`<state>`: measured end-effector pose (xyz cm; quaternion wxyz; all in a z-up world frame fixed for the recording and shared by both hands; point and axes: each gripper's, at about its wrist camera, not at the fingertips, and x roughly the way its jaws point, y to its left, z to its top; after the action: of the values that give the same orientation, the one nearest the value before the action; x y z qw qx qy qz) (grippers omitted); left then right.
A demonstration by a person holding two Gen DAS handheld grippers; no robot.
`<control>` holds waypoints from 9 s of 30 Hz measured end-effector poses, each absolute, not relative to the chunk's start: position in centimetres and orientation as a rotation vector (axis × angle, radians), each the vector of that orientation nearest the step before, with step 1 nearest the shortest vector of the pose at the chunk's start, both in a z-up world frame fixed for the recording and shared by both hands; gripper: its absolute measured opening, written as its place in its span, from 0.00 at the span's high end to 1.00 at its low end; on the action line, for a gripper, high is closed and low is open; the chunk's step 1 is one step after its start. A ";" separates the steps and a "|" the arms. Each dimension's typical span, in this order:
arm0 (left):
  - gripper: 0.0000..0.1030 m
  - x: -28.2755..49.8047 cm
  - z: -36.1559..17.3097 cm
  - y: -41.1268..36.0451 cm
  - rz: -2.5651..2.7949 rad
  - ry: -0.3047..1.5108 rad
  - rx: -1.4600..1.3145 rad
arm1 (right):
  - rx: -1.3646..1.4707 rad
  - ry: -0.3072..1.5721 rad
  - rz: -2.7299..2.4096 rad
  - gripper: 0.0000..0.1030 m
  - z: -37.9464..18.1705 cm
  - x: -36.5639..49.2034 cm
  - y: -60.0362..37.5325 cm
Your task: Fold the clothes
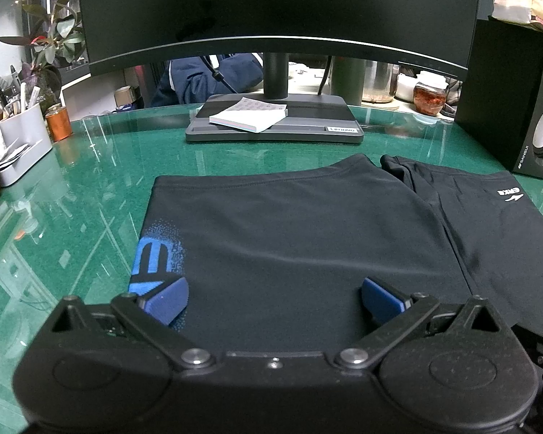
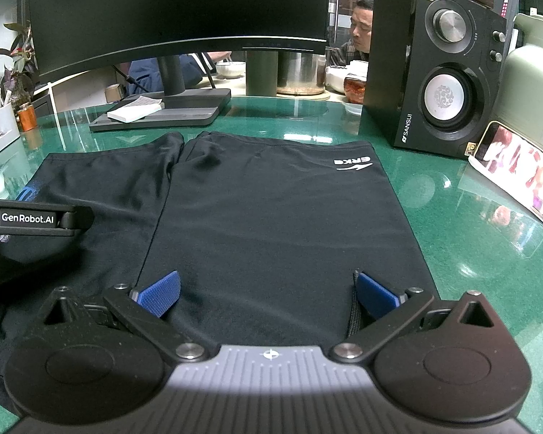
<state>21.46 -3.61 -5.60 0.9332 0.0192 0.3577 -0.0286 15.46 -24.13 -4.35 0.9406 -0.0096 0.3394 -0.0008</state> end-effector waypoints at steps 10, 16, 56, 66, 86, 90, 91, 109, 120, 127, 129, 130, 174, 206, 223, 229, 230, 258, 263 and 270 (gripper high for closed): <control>0.00 21.5 -5.6 -3.6 -0.059 0.732 0.039 | -0.020 0.692 -0.001 0.00 -4.4 15.5 -24.1; 0.00 21.5 -5.6 -3.6 -0.059 0.732 0.039 | -0.020 0.692 -0.002 0.00 -4.4 15.5 -24.1; 0.00 21.5 -5.6 -3.6 -0.059 0.732 0.040 | -0.020 0.692 -0.002 0.00 -4.4 15.5 -24.1; 0.00 21.5 -5.6 -3.6 -0.058 0.732 0.040 | -0.019 0.692 -0.002 0.00 -4.4 15.5 -24.1; 0.00 21.6 -5.6 -3.6 -0.058 0.731 0.040 | -0.019 0.692 -0.002 0.00 -4.4 15.5 -24.1; 0.00 21.6 -5.6 -3.6 -0.058 0.731 0.040 | -0.019 0.692 -0.002 0.00 -4.4 15.5 -24.1; 0.00 21.6 -5.6 -3.6 -0.058 0.731 0.040 | -0.019 0.692 -0.002 0.00 -4.4 15.5 -24.1; 0.00 21.6 -5.6 -3.6 -0.058 0.731 0.040 | -0.019 0.692 -0.002 0.00 -4.4 15.6 -24.1; 0.00 21.6 -5.6 -3.6 -0.058 0.731 0.040 | -0.019 0.692 -0.002 0.00 -4.4 15.6 -24.2; 0.00 21.6 -5.6 -3.6 -0.058 0.731 0.040 | -0.020 0.692 -0.002 0.00 -4.4 15.6 -24.2; 0.00 21.6 -5.6 -3.6 -0.058 0.731 0.040 | -0.019 0.692 -0.002 0.00 -4.4 15.6 -24.2; 0.00 21.6 -5.6 -3.7 -0.057 0.731 0.040 | -0.019 0.692 -0.002 0.00 -4.4 15.6 -24.2; 0.01 31.1 -1.8 -28.0 -0.529 0.737 0.313 | 0.182 0.630 -0.238 0.25 -4.1 6.1 -30.7; 0.93 32.5 2.2 -24.4 -0.716 0.646 0.074 | -0.039 0.446 -0.004 0.89 0.7 3.1 -26.9; 0.93 31.9 5.3 -4.0 -0.654 0.550 -0.074 | -0.319 0.456 0.299 0.89 1.9 5.2 -12.7; 0.93 31.8 4.7 0.5 -0.627 0.551 -0.097 | -0.377 0.489 0.393 0.89 1.8 5.9 -9.1; 0.93 31.7 4.5 1.3 -0.621 0.552 -0.100 | -0.385 0.497 0.412 0.89 1.8 5.9 -8.5; 0.80 32.2 -3.5 17.9 -0.326 0.742 -0.217 | -0.171 0.702 0.841 0.54 -1.3 9.3 -7.4; 0.71 30.2 -2.6 19.8 -0.249 0.700 -0.149 | -0.113 0.605 0.767 0.48 0.6 9.0 -11.1; 0.70 27.6 -1.6 11.4 -0.527 0.645 0.095 | -0.148 0.673 0.655 0.83 -0.6 10.6 -11.6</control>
<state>27.64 11.36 -1.57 0.9134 0.0460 0.3131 -0.2558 10.58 -11.56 -0.62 0.8892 -0.0714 0.3239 0.3152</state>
